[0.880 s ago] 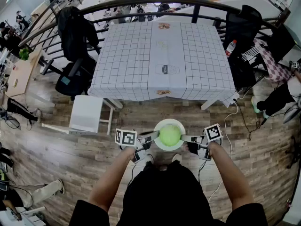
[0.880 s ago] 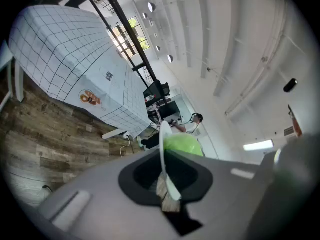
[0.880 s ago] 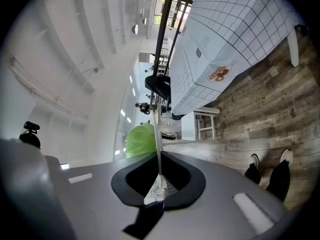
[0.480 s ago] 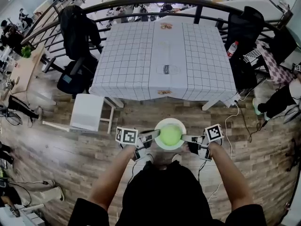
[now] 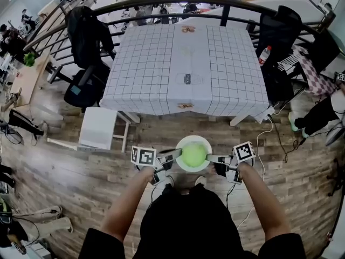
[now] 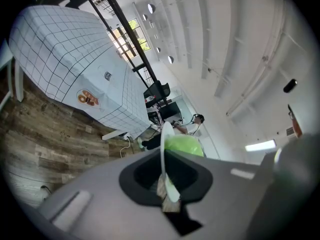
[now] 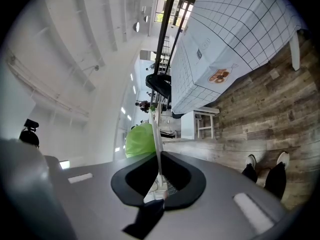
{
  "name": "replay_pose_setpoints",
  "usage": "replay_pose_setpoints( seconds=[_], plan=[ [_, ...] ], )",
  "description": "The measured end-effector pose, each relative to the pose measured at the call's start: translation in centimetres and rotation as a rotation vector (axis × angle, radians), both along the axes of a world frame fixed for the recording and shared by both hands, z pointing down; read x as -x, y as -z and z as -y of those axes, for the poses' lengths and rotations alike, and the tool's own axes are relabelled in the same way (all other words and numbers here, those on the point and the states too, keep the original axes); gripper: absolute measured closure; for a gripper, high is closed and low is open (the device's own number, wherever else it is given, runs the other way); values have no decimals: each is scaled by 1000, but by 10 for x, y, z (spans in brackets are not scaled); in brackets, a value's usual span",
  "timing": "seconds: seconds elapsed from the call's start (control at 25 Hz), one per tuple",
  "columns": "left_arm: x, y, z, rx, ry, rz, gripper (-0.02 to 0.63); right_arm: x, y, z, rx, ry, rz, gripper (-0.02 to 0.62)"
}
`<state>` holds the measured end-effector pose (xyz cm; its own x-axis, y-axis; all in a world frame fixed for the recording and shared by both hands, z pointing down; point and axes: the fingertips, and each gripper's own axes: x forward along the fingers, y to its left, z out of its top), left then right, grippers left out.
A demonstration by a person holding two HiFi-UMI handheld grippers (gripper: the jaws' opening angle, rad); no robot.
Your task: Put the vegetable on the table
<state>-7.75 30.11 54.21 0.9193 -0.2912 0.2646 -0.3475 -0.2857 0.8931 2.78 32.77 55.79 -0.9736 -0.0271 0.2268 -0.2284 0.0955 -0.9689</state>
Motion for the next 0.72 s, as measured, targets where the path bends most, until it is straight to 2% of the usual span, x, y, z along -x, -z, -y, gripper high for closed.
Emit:
replay_pose_setpoints(
  seconds=[0.32,0.72],
  plan=[
    [-23,-24,0,-8,12,17,589,-23,-27,0,22,6,12,584],
    [-43,-16,0,6,13,28,589,-43,-21,1,25,11,13,584]
  ],
)
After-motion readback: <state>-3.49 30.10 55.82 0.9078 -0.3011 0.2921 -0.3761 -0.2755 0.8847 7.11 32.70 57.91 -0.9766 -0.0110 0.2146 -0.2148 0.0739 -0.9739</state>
